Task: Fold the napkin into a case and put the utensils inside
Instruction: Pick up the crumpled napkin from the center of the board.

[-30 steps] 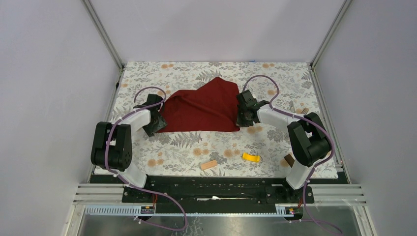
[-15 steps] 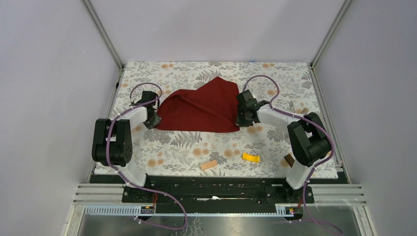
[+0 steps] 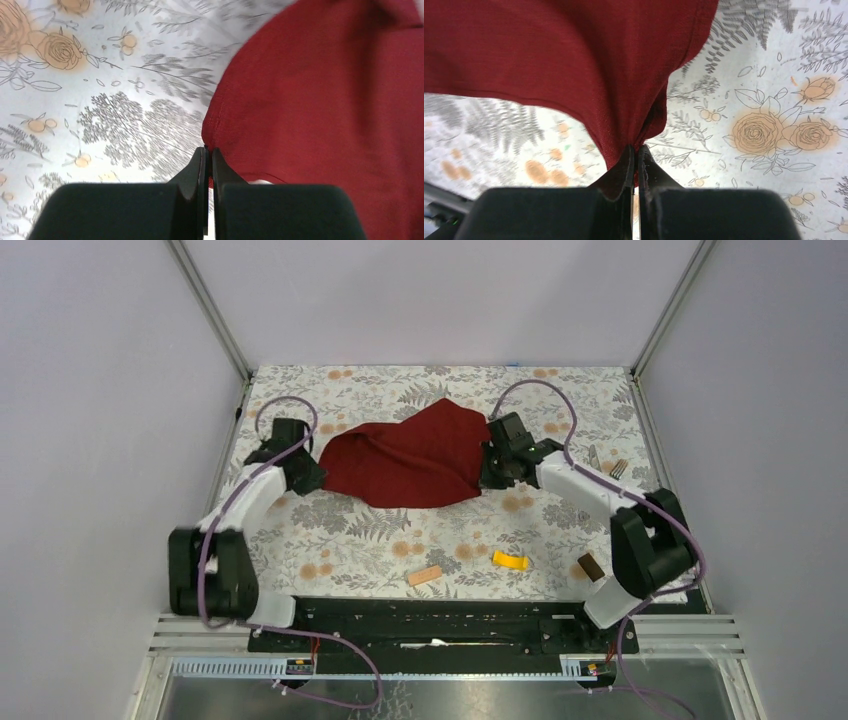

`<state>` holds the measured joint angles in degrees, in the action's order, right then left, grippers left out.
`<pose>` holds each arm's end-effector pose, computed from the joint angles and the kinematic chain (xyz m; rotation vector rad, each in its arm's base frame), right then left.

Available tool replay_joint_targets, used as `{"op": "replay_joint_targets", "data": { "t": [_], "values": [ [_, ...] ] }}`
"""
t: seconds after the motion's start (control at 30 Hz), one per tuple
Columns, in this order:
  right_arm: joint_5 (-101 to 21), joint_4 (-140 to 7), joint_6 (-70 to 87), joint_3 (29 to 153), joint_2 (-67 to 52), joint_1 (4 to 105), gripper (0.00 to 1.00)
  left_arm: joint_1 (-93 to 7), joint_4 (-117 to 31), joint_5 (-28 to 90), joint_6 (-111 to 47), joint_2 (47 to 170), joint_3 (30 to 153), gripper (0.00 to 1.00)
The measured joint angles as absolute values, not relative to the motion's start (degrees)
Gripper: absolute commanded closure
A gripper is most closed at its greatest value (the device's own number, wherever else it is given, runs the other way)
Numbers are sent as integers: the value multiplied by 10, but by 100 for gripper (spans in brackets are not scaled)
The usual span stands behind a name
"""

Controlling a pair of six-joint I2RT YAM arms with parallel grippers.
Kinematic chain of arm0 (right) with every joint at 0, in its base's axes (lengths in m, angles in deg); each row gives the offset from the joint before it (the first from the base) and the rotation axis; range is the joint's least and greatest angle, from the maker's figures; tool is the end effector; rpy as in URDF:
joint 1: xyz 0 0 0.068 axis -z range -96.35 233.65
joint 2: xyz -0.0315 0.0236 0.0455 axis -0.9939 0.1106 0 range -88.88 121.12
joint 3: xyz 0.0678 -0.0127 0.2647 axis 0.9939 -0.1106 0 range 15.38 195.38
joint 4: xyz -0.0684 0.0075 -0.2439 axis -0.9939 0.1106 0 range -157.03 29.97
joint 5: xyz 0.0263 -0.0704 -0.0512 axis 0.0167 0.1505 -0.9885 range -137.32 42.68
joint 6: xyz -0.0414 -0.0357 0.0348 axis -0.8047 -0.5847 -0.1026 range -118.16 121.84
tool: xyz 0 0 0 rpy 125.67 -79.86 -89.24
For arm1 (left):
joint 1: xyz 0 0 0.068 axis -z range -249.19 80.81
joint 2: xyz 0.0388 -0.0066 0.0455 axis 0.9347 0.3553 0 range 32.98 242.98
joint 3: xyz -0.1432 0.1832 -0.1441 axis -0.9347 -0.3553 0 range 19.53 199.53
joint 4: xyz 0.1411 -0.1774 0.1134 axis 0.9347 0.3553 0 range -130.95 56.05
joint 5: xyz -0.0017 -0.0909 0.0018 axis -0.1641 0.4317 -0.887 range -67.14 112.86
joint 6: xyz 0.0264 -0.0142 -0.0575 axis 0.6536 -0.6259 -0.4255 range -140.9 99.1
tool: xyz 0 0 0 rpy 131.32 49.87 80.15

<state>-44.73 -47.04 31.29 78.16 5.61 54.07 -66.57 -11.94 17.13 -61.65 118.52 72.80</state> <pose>0.3038 0.1751 0.2064 -0.0228 2.5388 0.4841 0.2911 -0.0081 0.1930 -0.8934 2.4813 -0.1267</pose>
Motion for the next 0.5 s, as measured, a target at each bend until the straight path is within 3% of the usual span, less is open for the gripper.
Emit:
{"op": "replay_joint_targets", "data": {
  "t": [0.27,0.5],
  "values": [
    [-438,-414,284,887,-129,516,100,-665,-16,194,-632,901,922,100],
    [-386,-438,276,1025,-281,509,100,-665,-25,177,-632,758,1121,100]
  ]
}}
